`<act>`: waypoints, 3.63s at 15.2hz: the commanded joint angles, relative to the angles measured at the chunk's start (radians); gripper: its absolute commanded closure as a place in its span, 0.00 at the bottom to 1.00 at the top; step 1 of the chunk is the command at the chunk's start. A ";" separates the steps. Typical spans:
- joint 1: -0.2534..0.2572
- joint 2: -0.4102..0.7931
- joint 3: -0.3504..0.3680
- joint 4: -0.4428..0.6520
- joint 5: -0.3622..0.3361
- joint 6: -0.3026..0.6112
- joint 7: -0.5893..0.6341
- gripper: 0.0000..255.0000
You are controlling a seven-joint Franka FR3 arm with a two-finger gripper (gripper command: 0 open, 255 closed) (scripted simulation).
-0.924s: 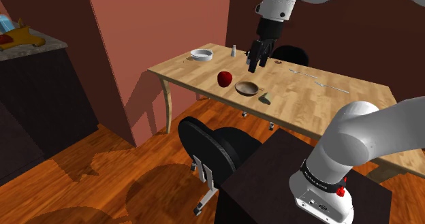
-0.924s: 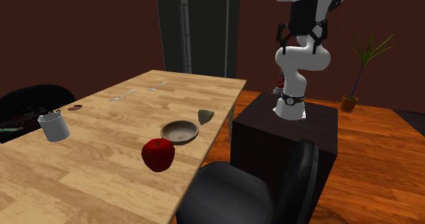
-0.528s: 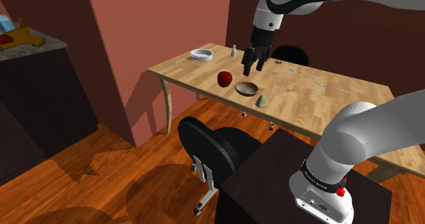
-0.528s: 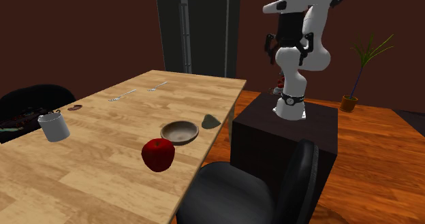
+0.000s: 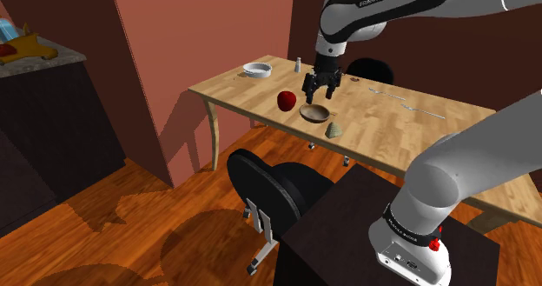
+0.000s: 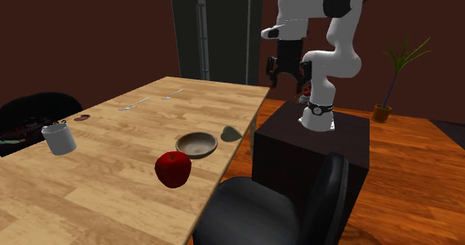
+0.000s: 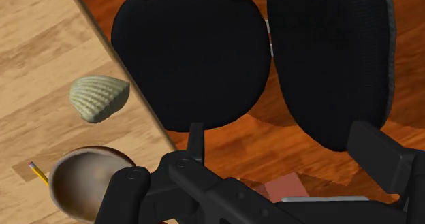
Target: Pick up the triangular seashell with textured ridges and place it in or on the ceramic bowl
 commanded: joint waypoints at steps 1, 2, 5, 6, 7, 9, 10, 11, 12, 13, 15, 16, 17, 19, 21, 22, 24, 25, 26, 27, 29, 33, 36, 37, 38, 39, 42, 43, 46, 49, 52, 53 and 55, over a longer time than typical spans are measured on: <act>-0.026 0.061 -0.008 0.014 -0.016 0.037 0.034 0.00; -0.038 0.089 -0.013 0.019 -0.024 0.056 0.050 0.00; -0.074 0.175 -0.029 0.039 -0.047 0.107 0.099 0.00; -0.085 0.204 -0.035 0.046 -0.054 0.123 0.115 0.00; -0.096 0.232 -0.042 0.054 -0.062 0.139 0.131 0.00; -0.118 0.288 -0.056 0.071 -0.076 0.168 0.164 0.00; -0.128 0.315 -0.064 0.080 -0.083 0.182 0.180 0.00; -0.139 0.342 -0.072 0.089 -0.089 0.195 0.196 0.00; -0.149 0.369 -0.080 0.099 -0.096 0.207 0.211 0.00; -0.158 0.396 -0.089 0.108 -0.101 0.219 0.227 0.00; -0.178 0.449 -0.107 0.129 -0.112 0.242 0.258 0.00; -0.187 0.475 -0.116 0.140 -0.116 0.253 0.272 0.00; -0.196 0.501 -0.126 0.150 -0.120 0.263 0.287 0.00; -0.214 0.551 -0.145 0.172 -0.126 0.282 0.315 0.00; -0.232 0.601 -0.166 0.195 -0.131 0.300 0.342 0.00; -0.239 0.621 -0.174 0.204 -0.132 0.307 0.353 0.00; -0.241 0.637 -0.175 0.194 -0.130 0.333 0.351 0.00; -0.242 0.645 -0.175 0.189 -0.129 0.346 0.351 0.00; -0.243 0.654 -0.175 0.185 -0.128 0.359 0.350 0.00; -0.244 0.663 -0.176 0.181 -0.127 0.372 0.349 0.00; -0.246 0.681 -0.176 0.173 -0.125 0.398 0.348 0.00; -0.247 0.686 -0.176 0.171 -0.125 0.406 0.347 0.00; -0.247 0.686 -0.176 0.171 -0.125 0.406 0.347 0.00; -0.247 0.686 -0.176 0.171 -0.125 0.406 0.347 0.00; -0.247 0.687 -0.175 0.171 -0.125 0.406 0.347 1.00; -0.247 0.687 -0.175 0.171 -0.125 0.406 0.347 1.00; -0.249 0.692 -0.176 0.178 -0.124 0.404 0.344 1.00; -0.249 0.697 -0.176 0.181 -0.123 0.406 0.343 1.00; -0.249 0.702 -0.175 0.192 -0.121 0.400 0.344 1.00; -0.246 0.665 -0.176 0.174 -0.128 0.381 0.347 1.00; -0.244 0.633 -0.178 0.180 -0.132 0.344 0.347 1.00; -0.244 0.623 -0.178 0.183 -0.134 0.331 0.347 1.00; -0.243 0.603 -0.179 0.188 -0.136 0.306 0.347 1.00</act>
